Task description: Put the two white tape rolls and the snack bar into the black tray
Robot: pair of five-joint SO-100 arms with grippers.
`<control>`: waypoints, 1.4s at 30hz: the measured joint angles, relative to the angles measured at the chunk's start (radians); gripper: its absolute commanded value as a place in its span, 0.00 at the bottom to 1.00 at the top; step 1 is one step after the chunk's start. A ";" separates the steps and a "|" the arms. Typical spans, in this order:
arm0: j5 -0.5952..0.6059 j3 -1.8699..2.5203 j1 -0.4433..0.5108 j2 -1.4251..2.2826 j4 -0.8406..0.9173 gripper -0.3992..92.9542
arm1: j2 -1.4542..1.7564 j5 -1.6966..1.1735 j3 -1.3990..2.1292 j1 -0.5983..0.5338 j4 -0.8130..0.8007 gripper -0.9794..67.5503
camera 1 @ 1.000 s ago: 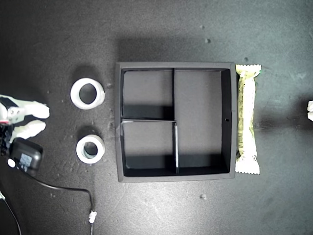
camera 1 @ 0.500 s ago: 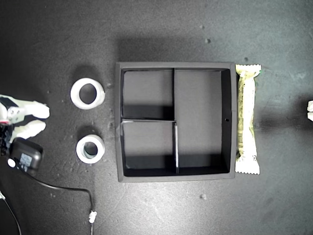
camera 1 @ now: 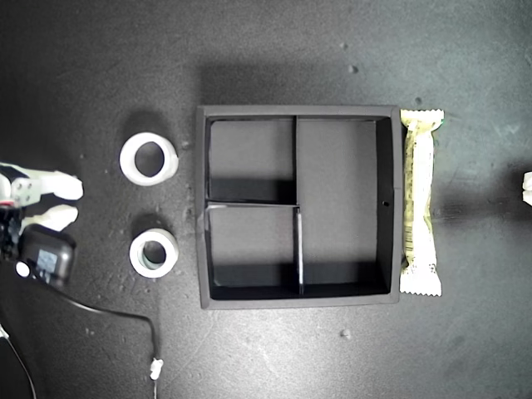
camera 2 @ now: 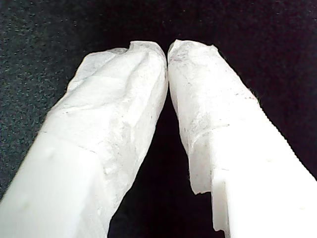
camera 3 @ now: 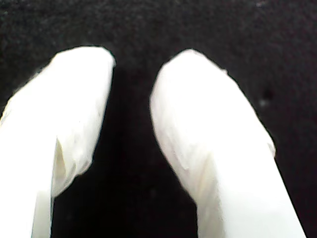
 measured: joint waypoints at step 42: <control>0.456 -0.469 -0.098 -0.644 -0.554 0.18 | -0.173 -0.476 -0.334 -0.032 -0.703 0.01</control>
